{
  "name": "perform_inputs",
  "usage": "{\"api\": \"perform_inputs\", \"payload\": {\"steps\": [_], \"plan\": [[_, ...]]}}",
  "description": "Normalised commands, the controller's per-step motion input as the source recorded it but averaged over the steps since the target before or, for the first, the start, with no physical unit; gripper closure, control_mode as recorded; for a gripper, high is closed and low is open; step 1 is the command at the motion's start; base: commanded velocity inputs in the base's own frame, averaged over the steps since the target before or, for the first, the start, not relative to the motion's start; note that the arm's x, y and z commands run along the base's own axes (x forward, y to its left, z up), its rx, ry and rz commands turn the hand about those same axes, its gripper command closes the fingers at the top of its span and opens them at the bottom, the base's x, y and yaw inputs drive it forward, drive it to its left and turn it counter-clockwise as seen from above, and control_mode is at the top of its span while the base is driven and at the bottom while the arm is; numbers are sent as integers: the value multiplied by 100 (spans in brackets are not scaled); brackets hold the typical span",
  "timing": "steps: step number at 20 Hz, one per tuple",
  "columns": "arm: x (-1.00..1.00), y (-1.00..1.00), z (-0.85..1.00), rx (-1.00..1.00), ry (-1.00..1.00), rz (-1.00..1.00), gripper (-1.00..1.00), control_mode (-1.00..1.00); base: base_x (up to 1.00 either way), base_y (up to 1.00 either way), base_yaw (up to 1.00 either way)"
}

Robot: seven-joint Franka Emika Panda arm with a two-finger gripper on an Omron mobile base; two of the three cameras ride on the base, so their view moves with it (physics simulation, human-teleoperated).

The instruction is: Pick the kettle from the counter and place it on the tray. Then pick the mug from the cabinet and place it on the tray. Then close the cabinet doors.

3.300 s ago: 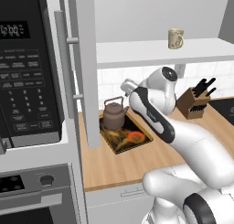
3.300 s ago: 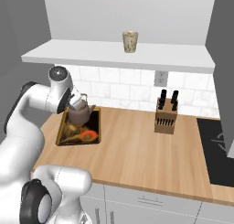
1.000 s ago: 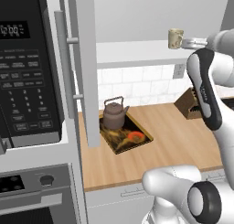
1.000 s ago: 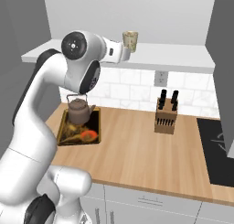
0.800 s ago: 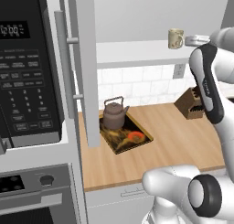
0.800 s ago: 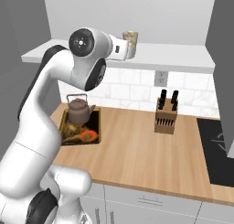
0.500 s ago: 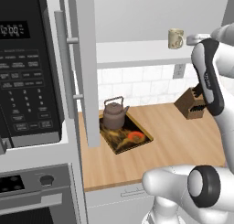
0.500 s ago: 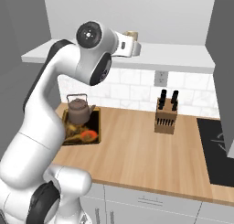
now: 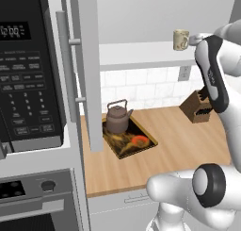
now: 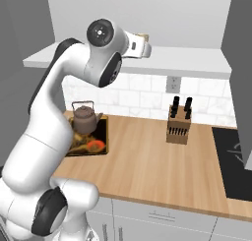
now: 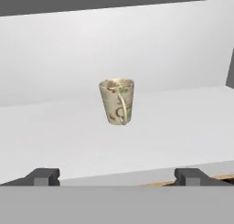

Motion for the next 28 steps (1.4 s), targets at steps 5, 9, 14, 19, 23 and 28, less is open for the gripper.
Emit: {"api": "perform_inputs", "payload": {"steps": [5,9,14,19,23,28], "plan": [[37,10,-19,0,3,10,-100,-100,0,0,0],[47,1,-21,-3,1,9,-100,-100,0,0,0],[30,-9,-7,-2,0,9,-100,-100,0,0,0],[32,-14,-2,-5,0,2,-100,-100,0,0,0],[44,-4,-5,-1,0,0,-100,-100,0,0,0],[35,0,0,0,1,0,-100,-100,0,0,0]]}}
